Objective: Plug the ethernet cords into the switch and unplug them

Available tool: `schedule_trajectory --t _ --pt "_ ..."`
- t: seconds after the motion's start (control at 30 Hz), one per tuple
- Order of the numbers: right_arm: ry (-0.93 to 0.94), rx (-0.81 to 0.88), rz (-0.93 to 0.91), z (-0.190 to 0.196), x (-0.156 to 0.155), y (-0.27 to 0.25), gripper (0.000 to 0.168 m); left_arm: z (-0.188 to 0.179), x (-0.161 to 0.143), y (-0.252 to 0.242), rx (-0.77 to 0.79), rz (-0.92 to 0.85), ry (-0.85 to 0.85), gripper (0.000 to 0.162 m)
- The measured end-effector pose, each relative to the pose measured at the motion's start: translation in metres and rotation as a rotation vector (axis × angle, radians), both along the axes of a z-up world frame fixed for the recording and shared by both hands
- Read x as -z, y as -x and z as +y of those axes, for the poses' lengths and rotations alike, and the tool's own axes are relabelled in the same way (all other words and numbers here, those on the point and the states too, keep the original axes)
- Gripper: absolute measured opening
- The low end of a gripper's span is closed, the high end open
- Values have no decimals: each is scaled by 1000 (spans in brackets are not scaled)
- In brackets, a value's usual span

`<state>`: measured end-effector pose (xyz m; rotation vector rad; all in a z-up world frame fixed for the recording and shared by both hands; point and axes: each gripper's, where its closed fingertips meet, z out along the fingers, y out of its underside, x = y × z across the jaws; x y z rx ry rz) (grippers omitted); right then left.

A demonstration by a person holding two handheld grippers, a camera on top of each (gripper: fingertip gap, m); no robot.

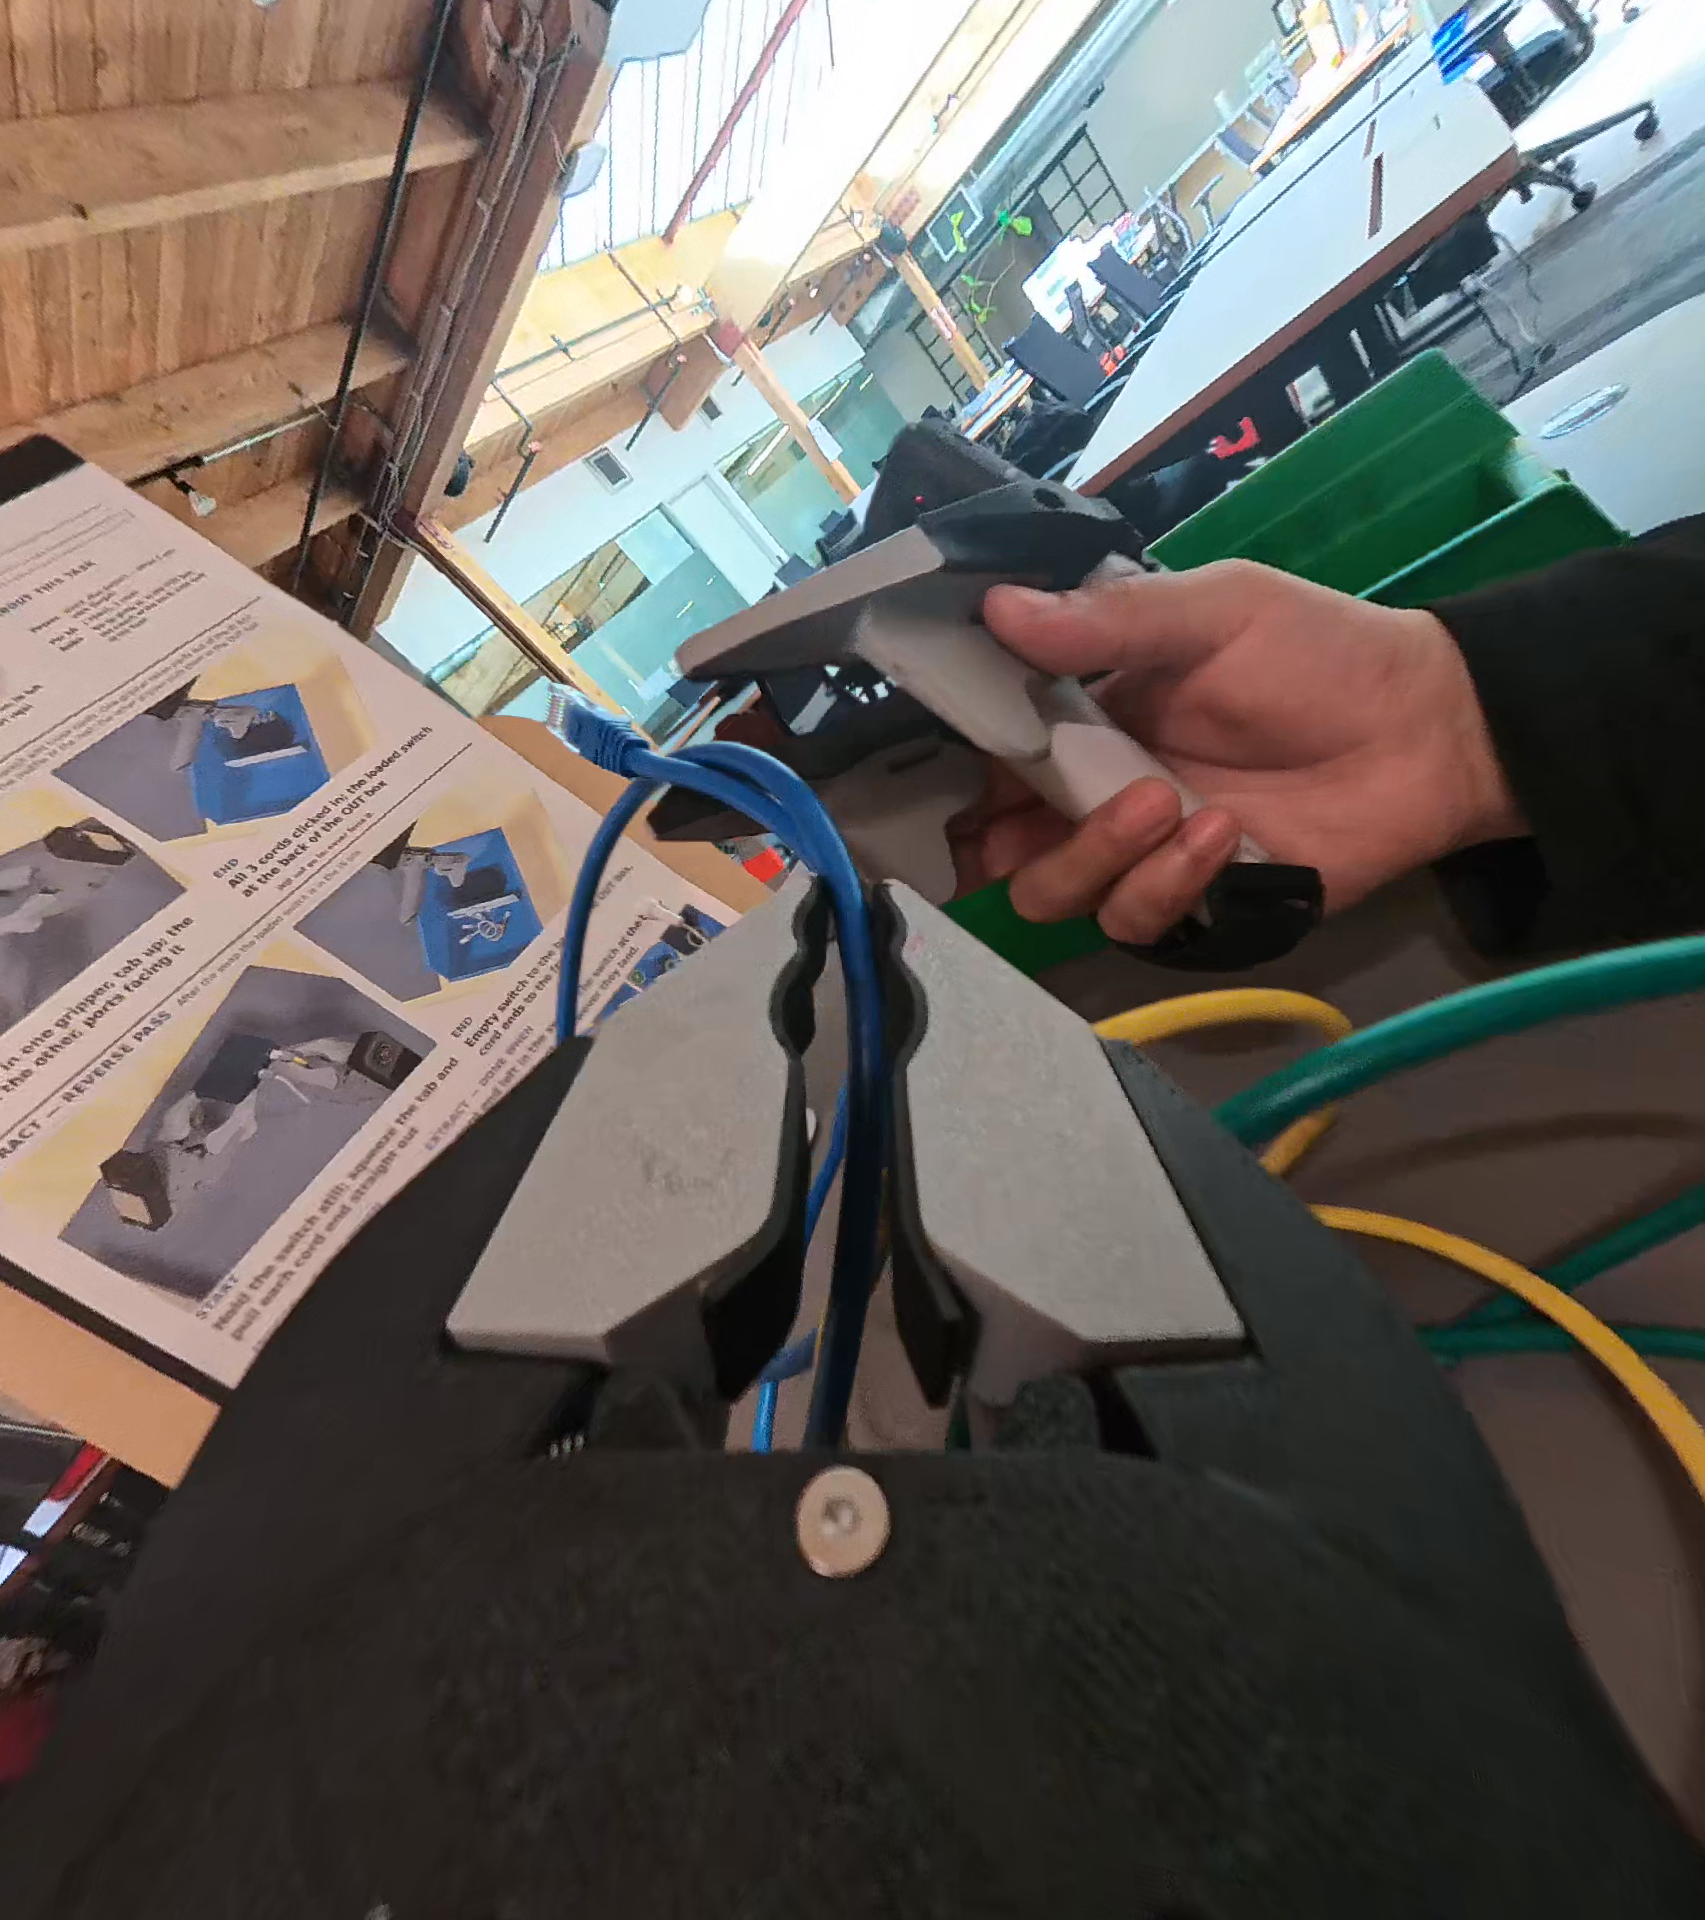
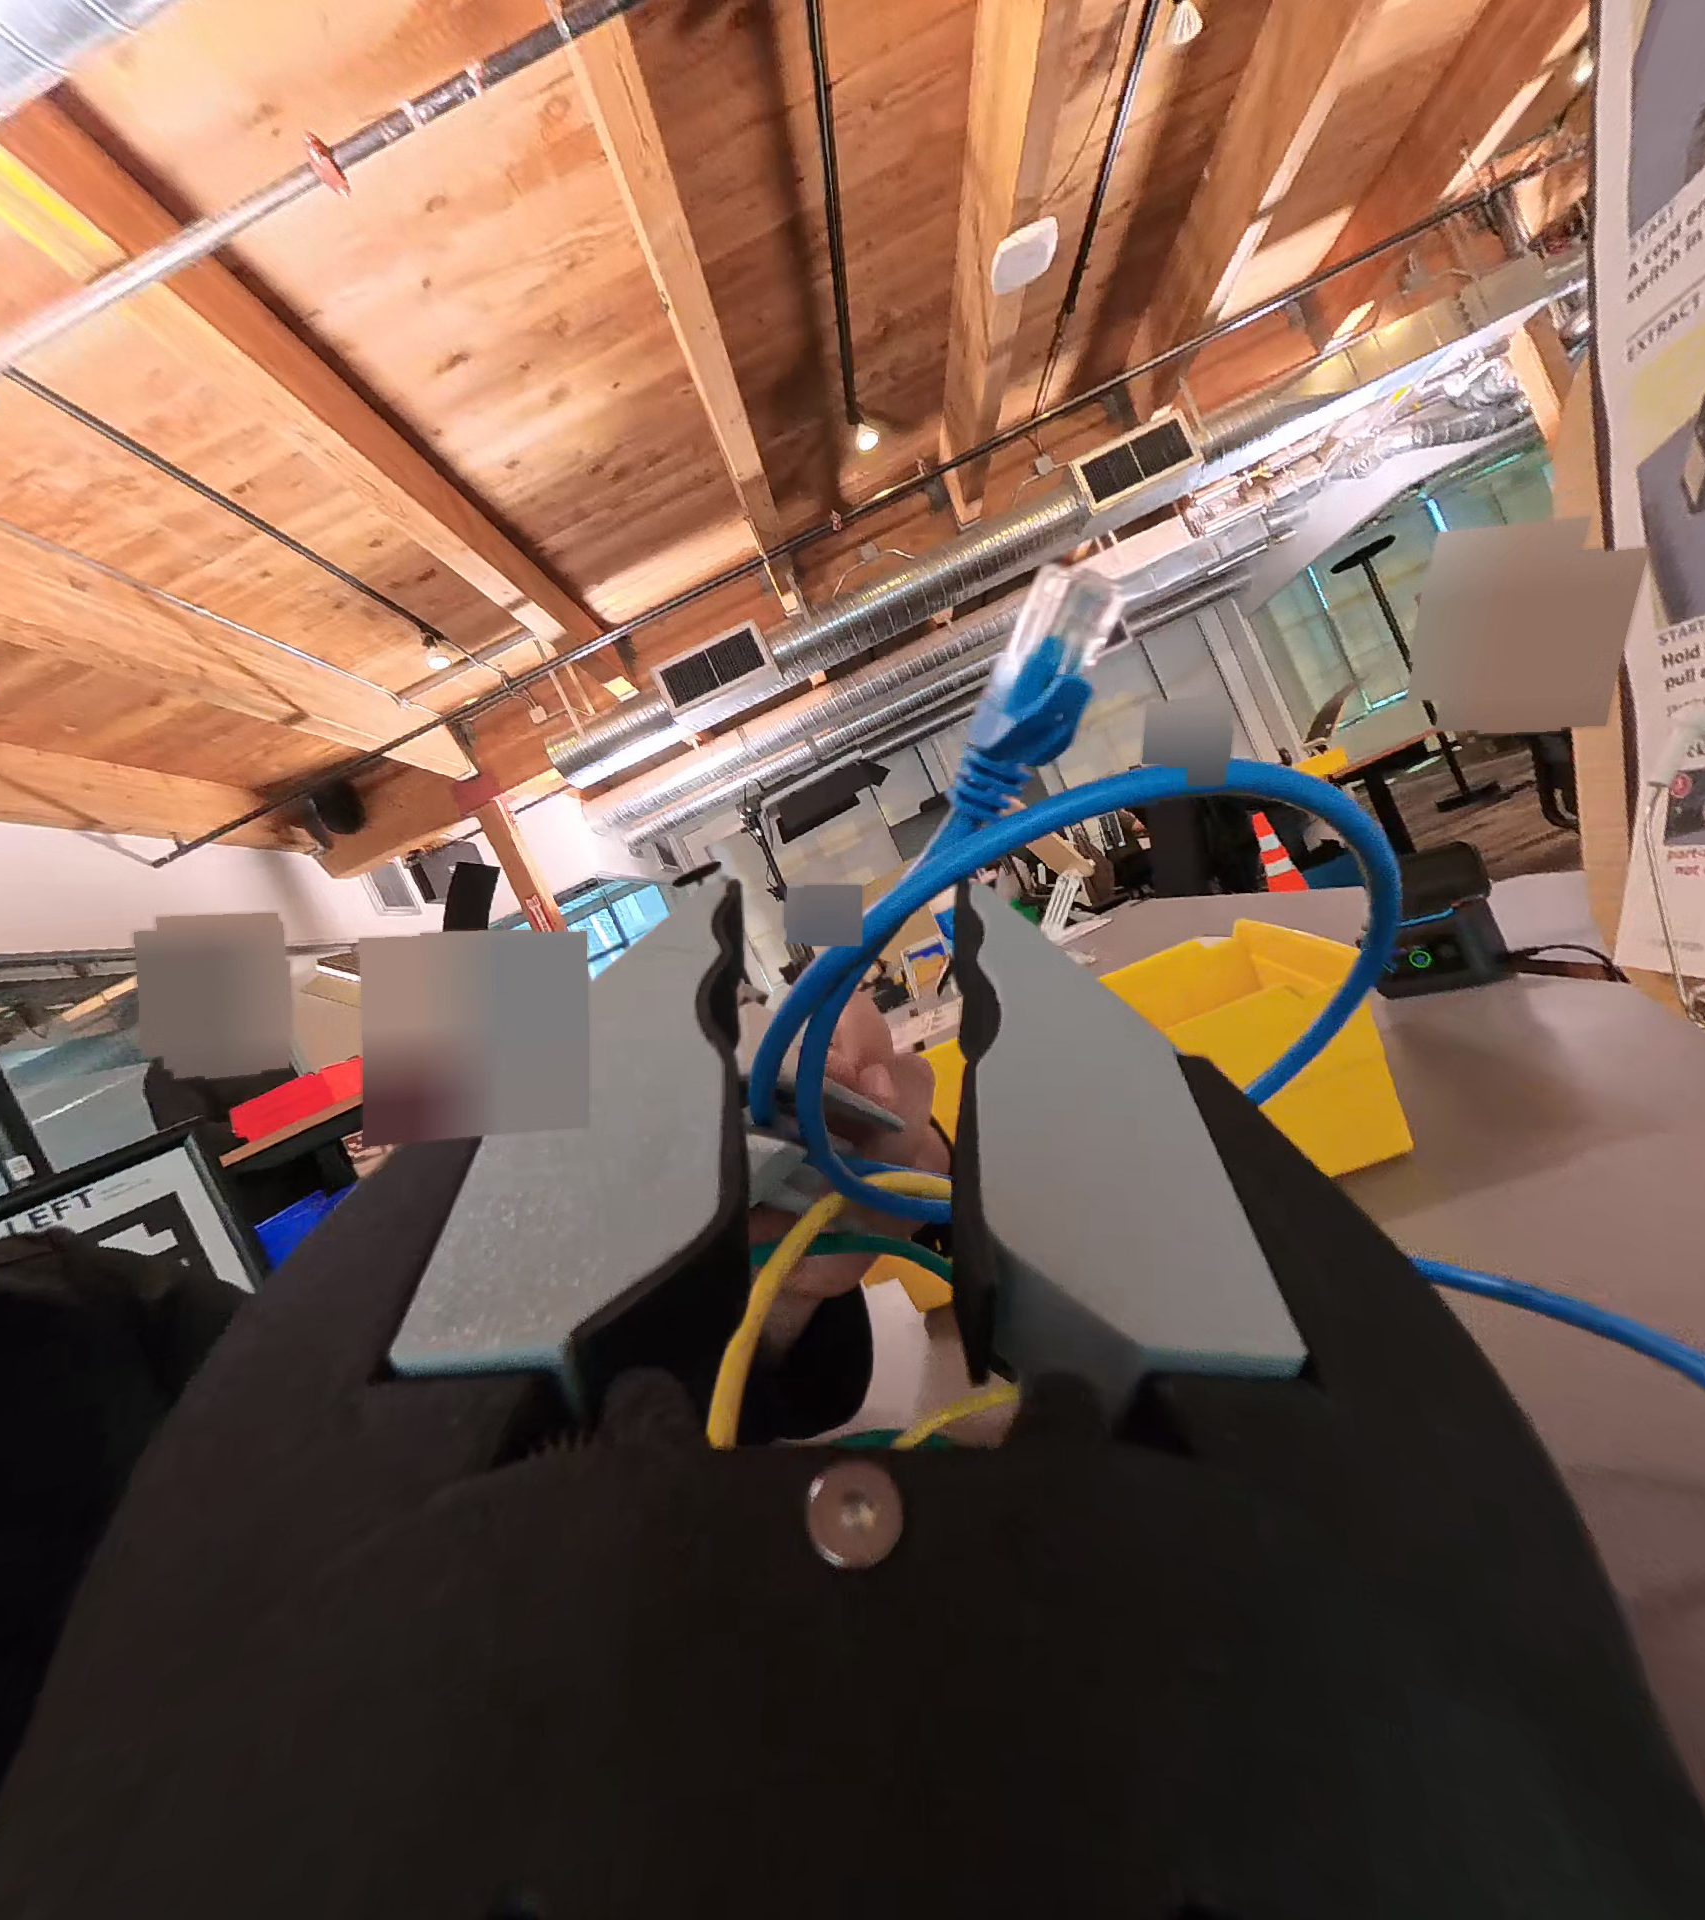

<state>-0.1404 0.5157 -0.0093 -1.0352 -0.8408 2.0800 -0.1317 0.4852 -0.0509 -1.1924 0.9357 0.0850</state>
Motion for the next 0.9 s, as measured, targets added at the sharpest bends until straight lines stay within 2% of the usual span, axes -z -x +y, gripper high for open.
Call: schedule_trajectory --t 0.07,0.13,0.27,0.37,0.4,0.43,0.5,0.7,0.8,0.9 --pt "-6 20 -33 3 6 5 30 -2 4 1 16 7 2 6" --pt "-6 38 -67 4 12 10 34 -1 8 5 -2 19 1 6" --pt "-3 26 -120 3 24 20 29 -5 18 7 -34 74 -36 7" --pt "-9 26 -158 1 31 28 39 -8 24 0 3 84 -9 5" --pt "-11 11 -161 -2 32 28 33 -6 24 1 -13 89 -18 4" --pt "-19 -21 -148 -6 29 26 18 -4 25 3 -28 87 -20 4" --pt "-66 -17 -124 -10 24 22 11 -1 23 6 -54 52 -22 3" --pt "-103 150 -65 10 8 3 8 -3 11 14 -49 -52 -40 1" --pt "-107 350 -26 38 -3 -18 5 0 0 33 -83 -138 -23 7" --pt "-239 491 -114 44 -1 -19 4 5 -7 51 -124 -233 4 11"
